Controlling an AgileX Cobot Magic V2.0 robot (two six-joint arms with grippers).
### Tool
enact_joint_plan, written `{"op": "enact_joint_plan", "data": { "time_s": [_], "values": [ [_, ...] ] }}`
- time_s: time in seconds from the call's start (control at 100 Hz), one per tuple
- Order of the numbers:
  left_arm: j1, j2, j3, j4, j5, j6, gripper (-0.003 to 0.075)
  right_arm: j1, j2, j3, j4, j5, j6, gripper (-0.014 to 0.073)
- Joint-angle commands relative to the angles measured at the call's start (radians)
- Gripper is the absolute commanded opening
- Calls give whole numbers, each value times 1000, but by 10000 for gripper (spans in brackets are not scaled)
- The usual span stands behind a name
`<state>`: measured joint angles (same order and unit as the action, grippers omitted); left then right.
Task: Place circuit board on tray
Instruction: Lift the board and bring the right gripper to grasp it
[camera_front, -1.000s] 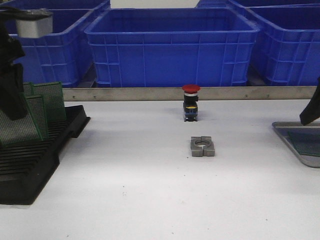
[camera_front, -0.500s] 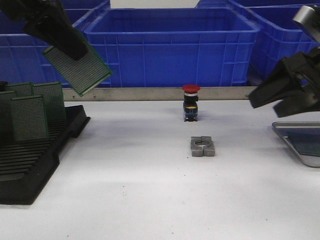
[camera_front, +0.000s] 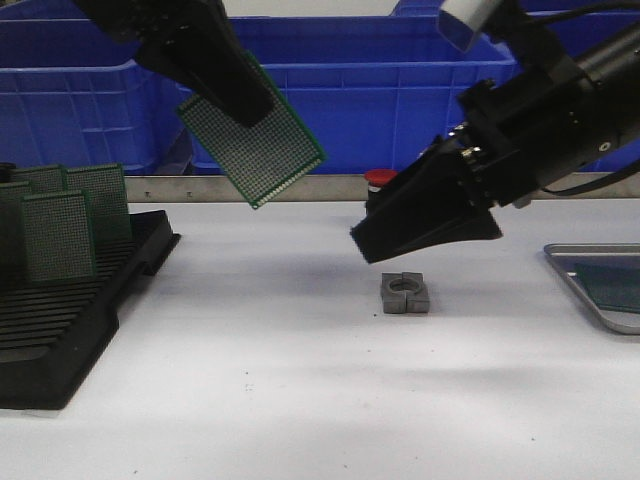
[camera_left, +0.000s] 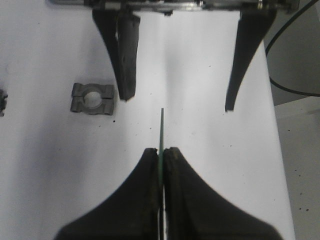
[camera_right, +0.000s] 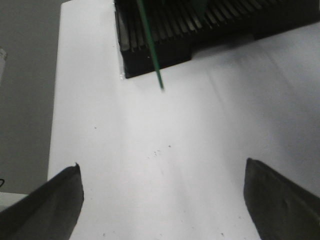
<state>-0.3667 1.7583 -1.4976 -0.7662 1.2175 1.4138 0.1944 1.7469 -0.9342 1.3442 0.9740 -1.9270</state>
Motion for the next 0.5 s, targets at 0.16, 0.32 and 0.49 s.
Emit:
{"op": "enact_joint_plan", "data": {
  "time_s": [0.16,0.32,0.49],
  "values": [
    [-48,-42,-30,-67,68,-8,-20,55,-39,-25,208,98,-22,662],
    [-48,-42,-30,-67,68,-8,-20,55,-39,-25,314,113,-22,599],
    [-48,-42,-30,-67,68,-8,-20,55,-39,-25,322,139,-21,304]
  ]
}}
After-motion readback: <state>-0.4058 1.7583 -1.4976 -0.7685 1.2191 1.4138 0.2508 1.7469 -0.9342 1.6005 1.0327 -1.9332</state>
